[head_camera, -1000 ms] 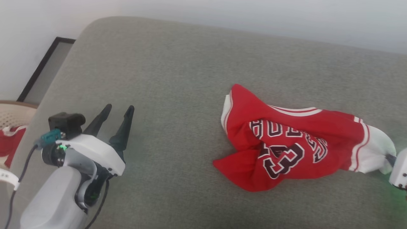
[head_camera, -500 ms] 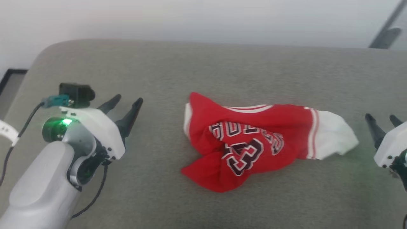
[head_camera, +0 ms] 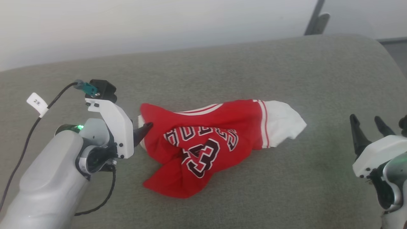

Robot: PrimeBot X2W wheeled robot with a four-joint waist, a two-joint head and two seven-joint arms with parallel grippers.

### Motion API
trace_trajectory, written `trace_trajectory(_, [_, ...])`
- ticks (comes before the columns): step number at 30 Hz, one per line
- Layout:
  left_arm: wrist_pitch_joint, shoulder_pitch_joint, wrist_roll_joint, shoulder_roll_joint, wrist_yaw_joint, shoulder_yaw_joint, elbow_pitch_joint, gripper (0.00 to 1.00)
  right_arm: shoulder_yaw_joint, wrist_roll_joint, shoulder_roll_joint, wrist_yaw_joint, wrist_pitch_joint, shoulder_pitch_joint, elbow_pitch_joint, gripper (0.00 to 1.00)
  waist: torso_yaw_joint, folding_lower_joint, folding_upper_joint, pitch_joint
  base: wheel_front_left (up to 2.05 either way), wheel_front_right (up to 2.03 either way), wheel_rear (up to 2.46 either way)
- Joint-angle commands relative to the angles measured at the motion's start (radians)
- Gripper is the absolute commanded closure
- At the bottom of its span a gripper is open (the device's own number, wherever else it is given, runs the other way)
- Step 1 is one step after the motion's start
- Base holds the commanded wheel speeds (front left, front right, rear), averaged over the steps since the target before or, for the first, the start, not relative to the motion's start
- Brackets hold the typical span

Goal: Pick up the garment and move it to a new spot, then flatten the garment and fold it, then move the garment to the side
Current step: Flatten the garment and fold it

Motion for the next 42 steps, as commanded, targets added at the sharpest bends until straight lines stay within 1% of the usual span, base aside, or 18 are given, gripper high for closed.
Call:
trace_trajectory(1, [0.016,-0.014,-0.005,0.0,0.005,-0.005,0.011,0.0,0.0,-0.001,0.011,0.0,-0.005,0.01,-0.004,0.0,-0.027,0.0,-0.0001,0.013,0.0,0.0,0.0])
trace_trajectory(5, [0.072,-0.029,-0.017,-0.016,0.024,-0.021,0.05,0.0,0.0,-0.007,0.035,0.0,-0.011,0.018,-0.008,0.0,-0.051,0.0,-0.0001,0.037,0.0,0.0,0.0])
trace_trajectory(8, [0.093,-0.035,-0.007,-0.023,0.036,-0.035,0.089,0.0,0.006,-0.009,0.043,0.0,-0.015,0.01,-0.004,0.0,-0.065,0.0,-0.0001,0.054,0.0,0.0,0.0])
trace_trajectory(11, [0.086,-0.051,0.006,-0.025,0.03,-0.044,0.133,0.0,0.012,-0.007,0.053,0.0,-0.019,-0.004,0.001,0.0,-0.075,0.0,-0.0001,0.071,0.0,0.0,0.0])
trace_trajectory(12, [0.089,-0.054,-0.001,-0.032,0.025,-0.043,0.148,0.56,0.013,-0.006,0.054,0.0,-0.022,-0.008,0.004,0.0,-0.077,0.0,-0.0001,0.075,0.0,0.0,0.0])
trace_trajectory(13, [0.089,-0.058,-0.007,-0.035,0.021,-0.041,0.164,1.0,0.012,-0.005,0.054,0.0,-0.022,-0.01,0.006,0.0,-0.077,0.0,-0.0001,0.079,0.0,0.0,0.0])
trace_trajectory(18, [0.063,-0.086,-0.02,-0.048,0.007,-0.025,0.225,1.0,0.005,-0.001,0.052,0.0,-0.034,-0.021,0.013,0.0,-0.068,0.0,-0.0001,0.09,0.0,0.0,0.0])
trace_trajectory(22, [0.028,-0.105,-0.012,-0.029,0.002,-0.011,0.251,1.0,-0.015,-0.003,0.046,0.0,-0.04,-0.015,0.016,0.0,-0.036,0.0,-0.0001,0.088,0.0,0.0,0.0])
trace_trajectory(23, [0.01,-0.109,-0.004,-0.008,0.005,-0.003,0.257,1.0,-0.027,-0.005,0.042,0.0,-0.04,-0.01,0.014,0.0,-0.017,0.0,-0.0001,0.084,0.0,0.0,0.0])
trace_trajectory(24, [0.001,-0.109,-0.005,0.002,0.007,0.005,0.256,1.0,-0.031,-0.005,0.041,0.0,-0.04,-0.008,0.013,0.0,-0.008,0.0,-0.0001,0.082,0.0,0.0,0.0])
trace_trajectory(26, [0.001,-0.109,-0.005,0.002,0.007,0.005,0.256,1.0,-0.031,-0.005,0.041,0.0,-0.04,-0.008,0.013,0.0,-0.008,0.0,-0.0001,0.082,0.0,0.0,0.0])
trace_trajectory(27, [-0.012,-0.102,-0.008,0.029,0.012,0.02,0.253,1.0,-0.039,-0.006,0.039,0.0,-0.039,-0.004,0.009,0.0,0.01,0.0,-0.0001,0.077,0.0,0.0,0.0])
trace_trajectory(29, [-0.024,-0.092,-0.001,0.061,0.021,0.031,0.248,1.0,-0.043,-0.007,0.038,0.0,-0.038,-0.001,0.009,0.0,0.026,0.0,-0.0001,0.073,0.0,0.0,0.0])
trace_trajectory(31, [-0.032,-0.083,-0.009,0.084,0.028,0.046,0.24,1.0,-0.043,-0.007,0.038,0.0,-0.038,0.0,0.008,0.0,0.039,0.0,-0.0001,0.069,0.0,0.0,0.0])
trace_trajectory(33, [-0.036,-0.079,-0.015,0.096,0.023,0.054,0.224,1.0,-0.041,-0.007,0.038,0.0,-0.036,0.003,0.008,0.0,0.05,0.0,-0.0001,0.063,0.0,0.0,0.0])
trace_trajectory(36, [-0.022,-0.074,-0.019,0.098,0.03,0.05,0.191,1.0,-0.032,-0.01,0.04,0.0,-0.033,0.004,0.01,0.0,0.061,0.0,-0.0001,0.055,0.0,0.0,0.0])
trace_trajectory(39, [-0.003,-0.088,-0.01,0.075,0.027,0.029,0.141,1.0,-0.021,-0.01,0.042,0.0,-0.033,-0.002,0.012,0.0,0.063,0.0,-0.0001,0.046,0.0,0.0,0.0])
trace_trajectory(42, [0.022,-0.098,-0.025,0.033,0.018,0.007,0.076,1.0,-0.01,-0.011,0.043,0.0,-0.033,-0.007,0.016,0.0,0.058,0.0,-0.0001,0.039,0.0,0.0,0.0])
